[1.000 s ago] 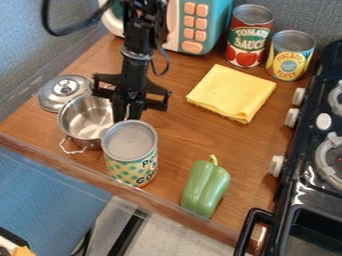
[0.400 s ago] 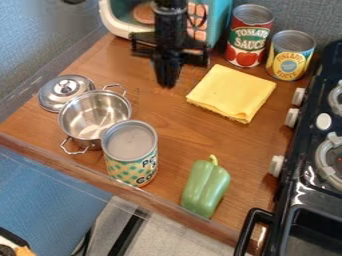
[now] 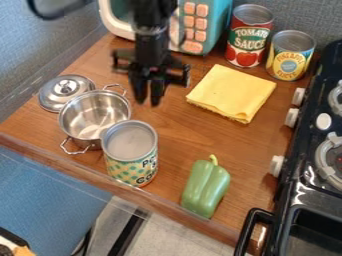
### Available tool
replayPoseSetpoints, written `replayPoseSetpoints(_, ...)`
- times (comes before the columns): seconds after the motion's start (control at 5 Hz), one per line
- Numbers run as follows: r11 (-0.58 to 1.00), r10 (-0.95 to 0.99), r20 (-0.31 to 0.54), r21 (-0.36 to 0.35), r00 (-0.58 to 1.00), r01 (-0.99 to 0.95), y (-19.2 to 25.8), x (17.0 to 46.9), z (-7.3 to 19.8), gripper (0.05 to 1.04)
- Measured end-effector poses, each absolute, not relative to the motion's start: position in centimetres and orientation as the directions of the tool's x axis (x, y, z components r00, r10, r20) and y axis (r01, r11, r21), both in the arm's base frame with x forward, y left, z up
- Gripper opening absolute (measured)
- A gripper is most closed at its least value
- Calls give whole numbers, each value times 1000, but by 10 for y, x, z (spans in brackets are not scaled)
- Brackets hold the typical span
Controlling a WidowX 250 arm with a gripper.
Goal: Placed the silver pot on the yellow cloth
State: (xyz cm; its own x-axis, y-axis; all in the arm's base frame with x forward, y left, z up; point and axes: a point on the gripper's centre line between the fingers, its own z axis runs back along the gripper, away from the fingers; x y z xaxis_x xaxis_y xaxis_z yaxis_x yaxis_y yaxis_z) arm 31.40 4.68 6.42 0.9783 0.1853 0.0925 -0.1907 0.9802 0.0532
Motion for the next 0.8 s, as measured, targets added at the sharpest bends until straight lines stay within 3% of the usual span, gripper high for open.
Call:
replayPoseSetpoints(0.2, 980, 194, 137, 28, 971, -199, 51, 319, 62, 792)
replayPoseSetpoints(0.4, 977, 204, 186, 25, 961, -212, 59, 326, 63, 1007)
replayPoseSetpoints(0.8, 970, 225, 143, 58, 964, -235, 65, 320, 48, 1001)
